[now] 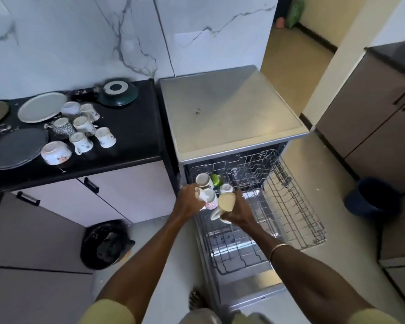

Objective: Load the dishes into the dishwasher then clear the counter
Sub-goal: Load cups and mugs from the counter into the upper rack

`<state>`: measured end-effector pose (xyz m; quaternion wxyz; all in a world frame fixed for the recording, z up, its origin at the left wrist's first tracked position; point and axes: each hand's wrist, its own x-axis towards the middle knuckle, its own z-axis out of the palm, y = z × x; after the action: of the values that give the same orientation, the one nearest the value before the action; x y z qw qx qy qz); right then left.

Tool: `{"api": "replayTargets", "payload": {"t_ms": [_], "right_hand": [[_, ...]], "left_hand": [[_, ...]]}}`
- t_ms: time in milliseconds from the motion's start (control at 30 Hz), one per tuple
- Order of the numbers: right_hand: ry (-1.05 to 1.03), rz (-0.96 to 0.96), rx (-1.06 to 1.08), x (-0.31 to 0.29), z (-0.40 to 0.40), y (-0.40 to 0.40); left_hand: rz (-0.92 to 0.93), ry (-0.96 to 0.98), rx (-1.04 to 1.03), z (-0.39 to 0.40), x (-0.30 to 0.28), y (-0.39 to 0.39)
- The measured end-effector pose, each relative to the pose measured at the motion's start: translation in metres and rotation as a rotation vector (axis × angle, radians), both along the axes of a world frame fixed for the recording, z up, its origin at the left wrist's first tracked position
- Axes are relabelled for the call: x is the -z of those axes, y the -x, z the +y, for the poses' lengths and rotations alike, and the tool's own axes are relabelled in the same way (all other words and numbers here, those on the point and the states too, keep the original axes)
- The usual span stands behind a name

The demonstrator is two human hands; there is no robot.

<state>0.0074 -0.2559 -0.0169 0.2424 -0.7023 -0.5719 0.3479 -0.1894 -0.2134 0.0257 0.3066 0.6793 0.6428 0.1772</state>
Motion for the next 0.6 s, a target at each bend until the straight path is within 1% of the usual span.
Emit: {"api": "replayTargets", "payload": {"t_ms": [67,200,233,333,400,533,600], "right_hand": [[-0.013,0.012,0.007,0.03,0.005,0.002],[0.04,-0.019,-0.003,0.093,0.016,0.007],[0.053,-0.025,-0.013,0.094,0.016,0.009],[0.079,-0.01,-0.031,0.128,0.025,0.017],[0.067,-0.02,-0.076,0.146,0.028,0.017],[0.145,-0.009,-0.123,0.186,0.031,0.008],[0.15,0.021,-0.197,0.196,0.033,0.006]], "left_hand": [[-0.012,0.011,-0.005,0.007,0.017,0.001],[-0.016,0.037,-0.064,0.016,0.07,-0.001],[-0.038,0.027,-0.079,0.016,0.074,-0.003],[-0.088,-0.004,-0.131,0.022,0.109,-0.011],[-0.094,-0.037,-0.154,0.022,0.122,-0.017],[-0.092,-0.091,-0.209,0.023,0.149,-0.029],[-0.081,-0.119,-0.227,0.025,0.157,-0.035]]}}
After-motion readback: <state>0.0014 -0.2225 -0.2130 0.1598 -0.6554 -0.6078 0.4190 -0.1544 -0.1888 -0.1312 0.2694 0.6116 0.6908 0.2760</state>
